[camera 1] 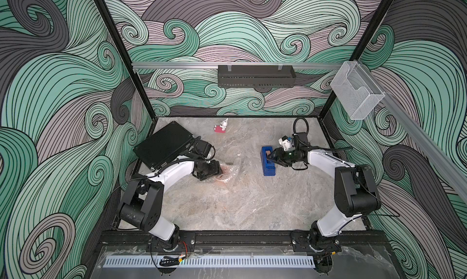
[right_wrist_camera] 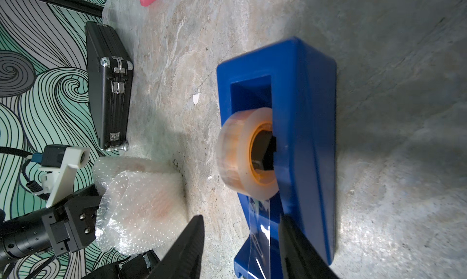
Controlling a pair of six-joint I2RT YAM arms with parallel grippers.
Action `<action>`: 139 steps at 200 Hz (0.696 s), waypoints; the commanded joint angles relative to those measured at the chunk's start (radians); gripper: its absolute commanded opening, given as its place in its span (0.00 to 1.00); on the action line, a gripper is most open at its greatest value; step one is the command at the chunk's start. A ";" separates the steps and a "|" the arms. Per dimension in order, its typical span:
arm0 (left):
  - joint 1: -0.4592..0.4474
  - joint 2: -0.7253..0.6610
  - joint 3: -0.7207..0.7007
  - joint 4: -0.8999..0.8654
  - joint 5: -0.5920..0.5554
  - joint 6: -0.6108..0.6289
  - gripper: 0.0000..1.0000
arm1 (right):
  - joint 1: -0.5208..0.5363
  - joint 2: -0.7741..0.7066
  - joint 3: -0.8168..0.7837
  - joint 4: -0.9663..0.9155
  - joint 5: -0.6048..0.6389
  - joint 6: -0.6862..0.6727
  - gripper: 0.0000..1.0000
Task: Wrap mugs in bubble wrap
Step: Tear off the tape using the Tape Cutter.
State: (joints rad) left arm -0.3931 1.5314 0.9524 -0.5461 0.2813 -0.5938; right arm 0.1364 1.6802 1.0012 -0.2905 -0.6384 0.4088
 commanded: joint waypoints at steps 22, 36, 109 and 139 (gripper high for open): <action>0.004 -0.022 -0.004 -0.018 0.011 0.006 0.69 | 0.007 0.045 -0.018 0.042 -0.038 0.025 0.46; 0.003 -0.022 -0.005 -0.018 0.012 0.006 0.69 | 0.009 0.050 -0.020 0.049 -0.044 0.029 0.45; 0.005 -0.021 -0.003 -0.018 0.012 0.008 0.69 | 0.006 0.048 -0.037 0.070 -0.044 0.046 0.39; 0.003 -0.022 -0.003 -0.018 0.013 0.006 0.69 | 0.001 0.049 -0.044 0.091 -0.055 0.063 0.35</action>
State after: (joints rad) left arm -0.3931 1.5314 0.9524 -0.5461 0.2821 -0.5938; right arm 0.1417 1.7210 0.9752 -0.2150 -0.6830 0.4541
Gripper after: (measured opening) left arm 0.690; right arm 0.366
